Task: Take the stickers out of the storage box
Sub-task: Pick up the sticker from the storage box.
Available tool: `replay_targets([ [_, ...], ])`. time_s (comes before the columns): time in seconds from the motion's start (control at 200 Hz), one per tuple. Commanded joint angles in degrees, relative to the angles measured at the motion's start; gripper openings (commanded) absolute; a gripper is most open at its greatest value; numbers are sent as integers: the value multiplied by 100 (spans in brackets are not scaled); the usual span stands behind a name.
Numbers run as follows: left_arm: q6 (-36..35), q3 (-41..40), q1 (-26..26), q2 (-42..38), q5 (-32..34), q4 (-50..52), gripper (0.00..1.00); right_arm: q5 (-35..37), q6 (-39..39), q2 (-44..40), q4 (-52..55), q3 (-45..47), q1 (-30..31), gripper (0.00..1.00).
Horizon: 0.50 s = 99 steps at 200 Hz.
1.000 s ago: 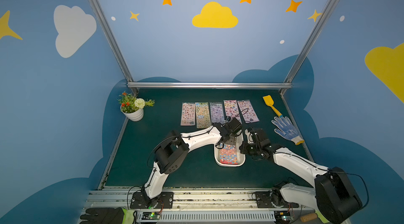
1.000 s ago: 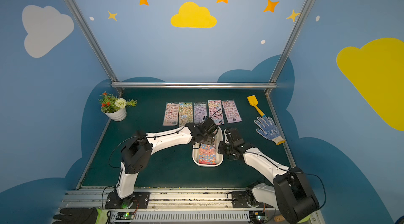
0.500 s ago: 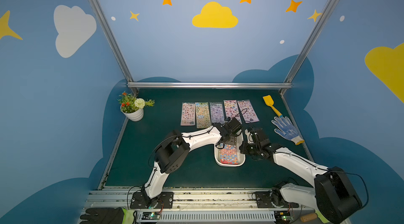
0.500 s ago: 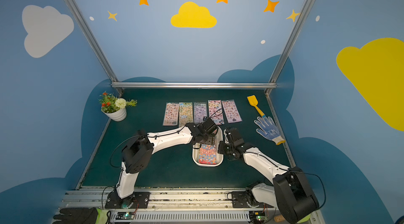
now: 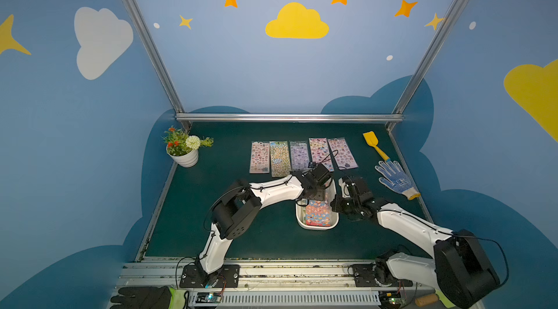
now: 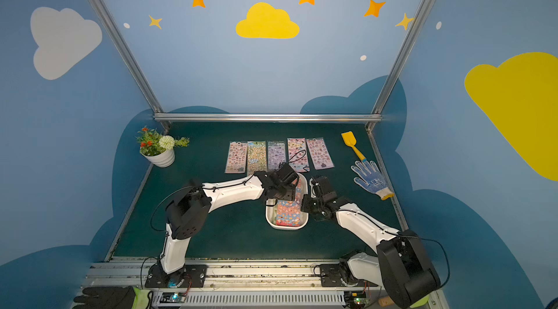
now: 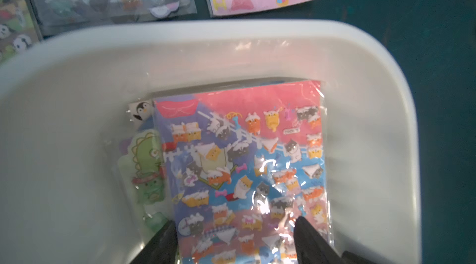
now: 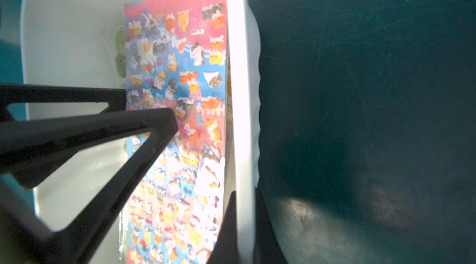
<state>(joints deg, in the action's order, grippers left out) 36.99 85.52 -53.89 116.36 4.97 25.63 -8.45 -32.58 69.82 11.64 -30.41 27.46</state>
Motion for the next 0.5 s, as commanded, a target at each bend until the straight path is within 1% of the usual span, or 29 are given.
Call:
replay_targets([
  [0.0, 88, -176, 54, -274, -135, -1, 68, -52, -12, 62, -170, -36, -18, 0],
  [0.15, 157, -297, 54, -421, -254, -209, 62, -70, -12, 121, -188, -44, -22, 0],
  [0.491, 212, -472, 71, -691, -532, -485, 44, -69, -10, 157, -214, -30, -14, 0],
])
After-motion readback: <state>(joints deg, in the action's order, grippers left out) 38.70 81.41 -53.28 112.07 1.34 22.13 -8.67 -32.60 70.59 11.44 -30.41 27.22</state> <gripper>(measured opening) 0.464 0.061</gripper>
